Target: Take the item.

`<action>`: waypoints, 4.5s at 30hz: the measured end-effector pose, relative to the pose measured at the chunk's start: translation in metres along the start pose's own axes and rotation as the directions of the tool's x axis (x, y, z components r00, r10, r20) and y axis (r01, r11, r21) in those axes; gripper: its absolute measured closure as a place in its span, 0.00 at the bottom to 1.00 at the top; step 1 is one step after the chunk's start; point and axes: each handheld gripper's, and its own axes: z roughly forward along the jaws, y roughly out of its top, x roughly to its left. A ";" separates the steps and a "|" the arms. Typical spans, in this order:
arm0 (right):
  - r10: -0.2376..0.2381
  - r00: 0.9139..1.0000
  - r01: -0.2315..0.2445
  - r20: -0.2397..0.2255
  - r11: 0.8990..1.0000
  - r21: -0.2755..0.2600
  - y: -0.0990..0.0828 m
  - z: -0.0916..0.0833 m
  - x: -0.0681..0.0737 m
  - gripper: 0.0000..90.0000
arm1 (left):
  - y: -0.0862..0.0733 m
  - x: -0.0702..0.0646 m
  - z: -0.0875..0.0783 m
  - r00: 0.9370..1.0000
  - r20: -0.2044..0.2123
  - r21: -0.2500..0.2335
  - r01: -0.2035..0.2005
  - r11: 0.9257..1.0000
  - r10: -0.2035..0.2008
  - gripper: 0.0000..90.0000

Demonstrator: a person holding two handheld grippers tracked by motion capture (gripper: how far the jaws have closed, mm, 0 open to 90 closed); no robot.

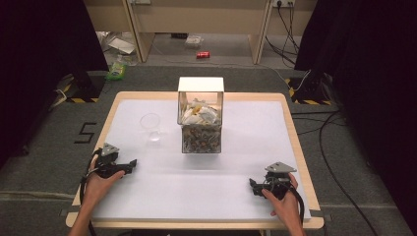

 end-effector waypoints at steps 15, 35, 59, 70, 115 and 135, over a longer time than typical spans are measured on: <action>0.000 1.000 0.000 -0.002 1.000 0.000 0.000 0.000 0.000 0.10 | 0.005 -0.002 -0.006 1.000 0.023 -0.017 -0.018 1.000 0.018 0.19; 0.000 1.000 0.000 -0.002 1.000 -0.001 0.000 0.000 0.000 0.10 | 0.040 -0.048 -0.038 0.978 0.189 -0.161 -0.056 0.985 0.087 0.19; 0.000 1.000 0.000 -0.002 1.000 0.000 0.000 0.000 0.000 0.10 | 0.091 -0.091 -0.077 0.918 0.361 -0.321 -0.042 0.946 0.164 0.25; 0.000 1.000 0.000 -0.002 1.000 0.000 0.000 0.000 0.000 0.10 | 0.119 -0.113 -0.090 0.886 0.401 -0.377 -0.069 0.923 0.230 0.34; 0.002 1.000 -0.002 -0.004 1.000 0.003 0.000 0.000 0.000 0.10 | 0.213 -0.173 -0.056 0.879 0.374 -0.354 -0.158 0.922 0.294 0.55; 0.002 1.000 -0.002 -0.005 1.000 0.003 0.000 0.000 0.000 0.09 | 0.222 -0.181 -0.030 0.887 0.359 -0.310 -0.182 0.933 0.292 0.66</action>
